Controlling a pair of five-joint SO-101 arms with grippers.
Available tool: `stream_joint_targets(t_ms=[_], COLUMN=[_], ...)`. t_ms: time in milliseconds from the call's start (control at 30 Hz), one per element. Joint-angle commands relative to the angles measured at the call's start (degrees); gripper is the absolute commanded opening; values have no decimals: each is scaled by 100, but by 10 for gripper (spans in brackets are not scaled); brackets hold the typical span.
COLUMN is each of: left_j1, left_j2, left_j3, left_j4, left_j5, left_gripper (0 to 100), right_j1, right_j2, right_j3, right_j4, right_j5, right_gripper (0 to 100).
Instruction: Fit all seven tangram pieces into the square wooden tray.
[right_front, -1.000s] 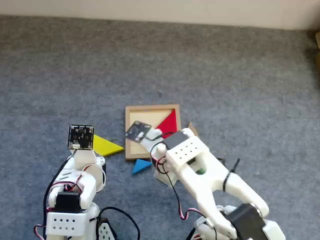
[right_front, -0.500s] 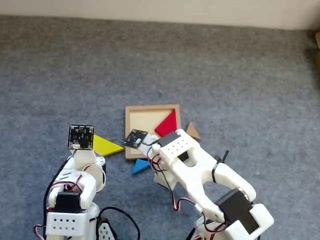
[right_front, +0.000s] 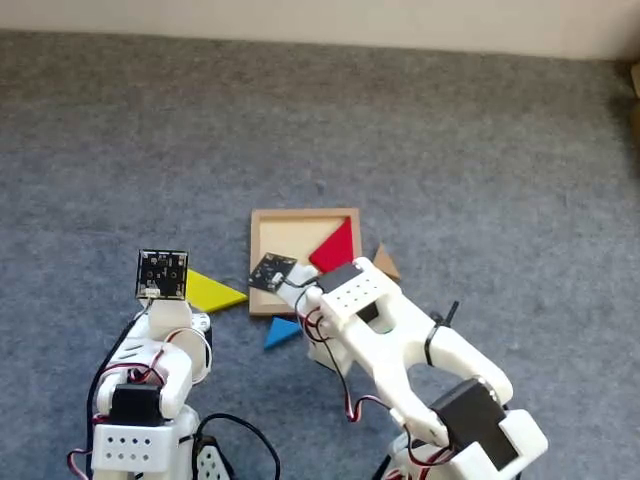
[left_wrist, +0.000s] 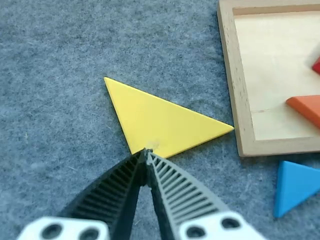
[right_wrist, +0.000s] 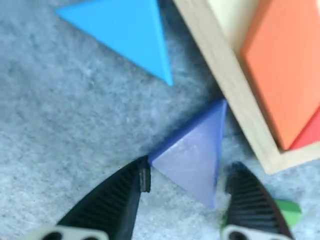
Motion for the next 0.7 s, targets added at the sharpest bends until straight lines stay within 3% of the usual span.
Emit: stream_joint_targets(t_ms=[0, 333, 667], left_j1=[48, 48, 48], left_j2=[-136, -136, -136], left_j3=[127, 127, 127], left_j4=[9, 9, 9], left_j5=[-44, -44, -44], left_gripper=[10, 10, 10], right_j1=[-66, -110, -101], right_j2=[13, -84, -1147], right_j3=[-22, -75, -22], right_j4=[-119, 303, 673], right_j5=[44, 62, -149], right_gripper=[170, 144, 142])
